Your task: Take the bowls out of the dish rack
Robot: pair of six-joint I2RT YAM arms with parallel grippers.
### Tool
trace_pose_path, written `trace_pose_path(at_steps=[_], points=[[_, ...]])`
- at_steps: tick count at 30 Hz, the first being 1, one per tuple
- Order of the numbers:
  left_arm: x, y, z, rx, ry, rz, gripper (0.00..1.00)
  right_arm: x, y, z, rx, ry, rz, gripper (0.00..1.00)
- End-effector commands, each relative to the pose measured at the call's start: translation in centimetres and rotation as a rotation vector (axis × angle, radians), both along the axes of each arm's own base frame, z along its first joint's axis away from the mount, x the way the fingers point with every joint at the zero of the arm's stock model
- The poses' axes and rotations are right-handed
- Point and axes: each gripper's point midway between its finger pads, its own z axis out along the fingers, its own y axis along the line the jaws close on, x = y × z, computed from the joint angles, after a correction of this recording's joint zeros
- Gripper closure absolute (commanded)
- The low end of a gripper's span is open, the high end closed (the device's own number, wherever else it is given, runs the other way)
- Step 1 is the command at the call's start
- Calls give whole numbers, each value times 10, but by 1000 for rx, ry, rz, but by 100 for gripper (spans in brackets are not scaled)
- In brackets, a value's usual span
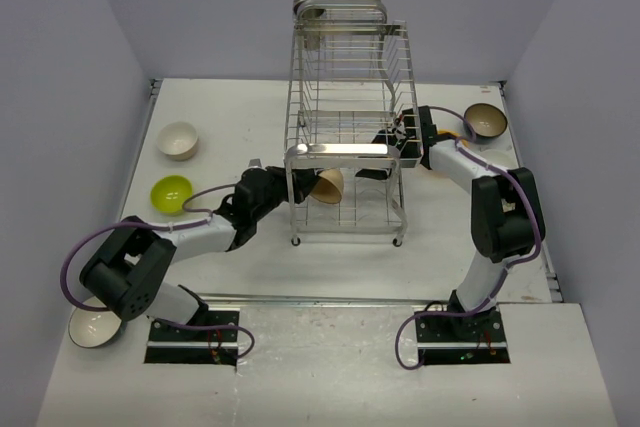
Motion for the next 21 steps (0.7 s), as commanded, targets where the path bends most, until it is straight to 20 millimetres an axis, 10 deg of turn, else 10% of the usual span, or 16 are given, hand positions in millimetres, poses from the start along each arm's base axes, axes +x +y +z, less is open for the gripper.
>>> trace_pose_path(at_steps=[1,21], points=[[3,-2,58,-149,-123,2,100,1,-6,-5,-19,-6,-1,63],[32,33,70,-81,-161,28,100,-5,-19,-8,-52,-1,-13,63]])
